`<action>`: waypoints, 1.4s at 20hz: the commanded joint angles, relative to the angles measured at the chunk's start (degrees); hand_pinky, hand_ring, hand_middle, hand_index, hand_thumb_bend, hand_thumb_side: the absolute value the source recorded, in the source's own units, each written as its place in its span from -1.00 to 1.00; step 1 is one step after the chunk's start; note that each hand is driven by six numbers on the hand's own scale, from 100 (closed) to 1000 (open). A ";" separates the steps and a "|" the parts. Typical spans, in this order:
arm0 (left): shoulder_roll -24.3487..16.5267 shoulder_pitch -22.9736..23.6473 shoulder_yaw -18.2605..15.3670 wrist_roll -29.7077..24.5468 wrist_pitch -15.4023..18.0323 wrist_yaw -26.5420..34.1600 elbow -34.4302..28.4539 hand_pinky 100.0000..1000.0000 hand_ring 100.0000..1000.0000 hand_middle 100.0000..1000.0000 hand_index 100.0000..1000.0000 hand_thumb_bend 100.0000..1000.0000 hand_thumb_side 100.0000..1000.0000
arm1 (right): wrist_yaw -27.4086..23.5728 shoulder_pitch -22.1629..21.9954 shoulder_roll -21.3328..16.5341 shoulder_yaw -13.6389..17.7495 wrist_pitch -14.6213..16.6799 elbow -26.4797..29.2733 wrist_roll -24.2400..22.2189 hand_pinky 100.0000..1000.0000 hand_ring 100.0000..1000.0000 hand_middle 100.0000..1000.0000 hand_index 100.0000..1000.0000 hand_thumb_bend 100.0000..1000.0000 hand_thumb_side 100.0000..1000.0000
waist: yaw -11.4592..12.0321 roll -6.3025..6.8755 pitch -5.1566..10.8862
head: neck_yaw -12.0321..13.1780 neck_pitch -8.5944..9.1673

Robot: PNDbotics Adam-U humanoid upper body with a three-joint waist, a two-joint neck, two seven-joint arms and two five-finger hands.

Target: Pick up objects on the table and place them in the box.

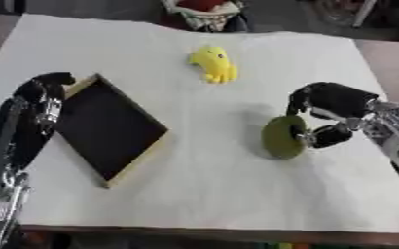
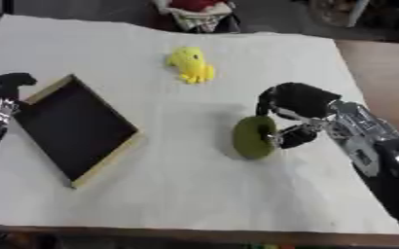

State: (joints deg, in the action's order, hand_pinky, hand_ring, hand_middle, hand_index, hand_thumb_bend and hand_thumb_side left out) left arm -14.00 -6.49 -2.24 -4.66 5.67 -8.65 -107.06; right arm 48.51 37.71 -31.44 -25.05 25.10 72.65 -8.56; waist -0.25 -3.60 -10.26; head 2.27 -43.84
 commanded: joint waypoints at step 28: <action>0.31 -2.00 -0.79 1.82 0.80 1.58 -2.72 -0.05 0.73 0.31 0.52 -1.00 0.32 | 3.71 29.82 31.00 9.65 1.07 -20.92 -6.48 0.46 0.02 0.05 -0.27 -1.00 -0.80 | 3.78 2.46 -0.43 | -5.14 -0.28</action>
State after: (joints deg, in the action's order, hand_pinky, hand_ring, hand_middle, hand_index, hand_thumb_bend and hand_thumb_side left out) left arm -13.41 -7.81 -2.40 -3.40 6.36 -7.36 -108.26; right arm 49.72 65.93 -1.68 -16.67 25.57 52.55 -15.84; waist 3.64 -1.48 -11.48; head -2.29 -43.84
